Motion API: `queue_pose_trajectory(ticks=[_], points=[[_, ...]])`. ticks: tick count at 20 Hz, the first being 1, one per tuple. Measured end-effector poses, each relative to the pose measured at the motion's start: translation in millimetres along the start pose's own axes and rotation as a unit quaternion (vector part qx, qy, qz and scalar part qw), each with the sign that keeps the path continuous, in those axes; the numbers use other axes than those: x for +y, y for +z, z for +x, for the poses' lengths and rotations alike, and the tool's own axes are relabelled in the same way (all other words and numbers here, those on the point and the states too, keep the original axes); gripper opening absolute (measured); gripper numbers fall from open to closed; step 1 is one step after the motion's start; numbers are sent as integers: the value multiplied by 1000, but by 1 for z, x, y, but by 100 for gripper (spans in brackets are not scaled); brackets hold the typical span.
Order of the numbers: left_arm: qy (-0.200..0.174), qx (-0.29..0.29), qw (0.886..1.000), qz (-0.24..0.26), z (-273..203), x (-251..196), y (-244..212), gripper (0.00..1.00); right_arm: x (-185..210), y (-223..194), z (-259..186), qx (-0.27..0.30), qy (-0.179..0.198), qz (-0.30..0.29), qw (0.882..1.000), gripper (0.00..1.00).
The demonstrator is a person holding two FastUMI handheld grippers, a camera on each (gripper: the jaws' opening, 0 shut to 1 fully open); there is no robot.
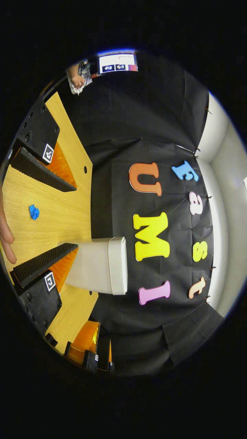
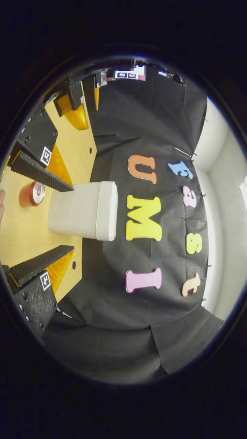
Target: Press the lid of the desktop garbage bin to open it, pick up the crumpled paper on the desktop and throw it into the bin, then pick up the pop can on the desktop and drop it into the bin, and finally close the garbage bin lid.
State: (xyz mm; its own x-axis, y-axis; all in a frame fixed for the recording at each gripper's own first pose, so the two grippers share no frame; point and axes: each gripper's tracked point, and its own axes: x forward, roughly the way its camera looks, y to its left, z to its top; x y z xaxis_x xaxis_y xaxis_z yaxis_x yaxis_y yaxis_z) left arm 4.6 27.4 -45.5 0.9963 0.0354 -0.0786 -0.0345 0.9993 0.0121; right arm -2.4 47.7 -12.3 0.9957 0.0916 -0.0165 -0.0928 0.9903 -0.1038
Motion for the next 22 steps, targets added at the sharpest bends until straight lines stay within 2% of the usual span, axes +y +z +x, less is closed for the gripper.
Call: queue_pose_trajectory(ticks=[3,5,8,10,11,12,14,15,18,19,20,22], points=[[1,3,1000,6,3,-3,-3,99,-2,2,14,8,1,-5,1000,97],[-2,5,1000,12,4,-8,-5,99,-6,8,26,12,1,-11,1000,95],[-7,3,1000,15,4,-14,-6,99,-7,26,43,5,9,-17,1000,97],[-13,2,1000,12,4,-18,-7,99,-4,35,55,5,18,-12,1000,95],[-15,2,1000,10,4,-20,-8,99,-1,40,62,9,23,-8,1000,97],[-15,2,1000,8,4,-20,-9,99,-3,46,71,12,17,-4,1000,92],[-15,2,1000,8,4,-20,-10,99,-9,57,89,20,-1,14,1000,89],[-13,1,1000,12,4,-20,-11,99,-3,65,97,19,6,29,999,80],[-15,6,999,28,7,-18,-21,99,14,85,118,23,39,54,998,71],[-13,8,999,28,7,-15,-25,99,16,92,124,21,44,49,998,60],[-8,10,1000,24,7,-9,-28,99,21,95,136,21,47,30,998,57],[10,17,1000,10,6,4,-33,99,21,101,140,23,41,4,999,38]])
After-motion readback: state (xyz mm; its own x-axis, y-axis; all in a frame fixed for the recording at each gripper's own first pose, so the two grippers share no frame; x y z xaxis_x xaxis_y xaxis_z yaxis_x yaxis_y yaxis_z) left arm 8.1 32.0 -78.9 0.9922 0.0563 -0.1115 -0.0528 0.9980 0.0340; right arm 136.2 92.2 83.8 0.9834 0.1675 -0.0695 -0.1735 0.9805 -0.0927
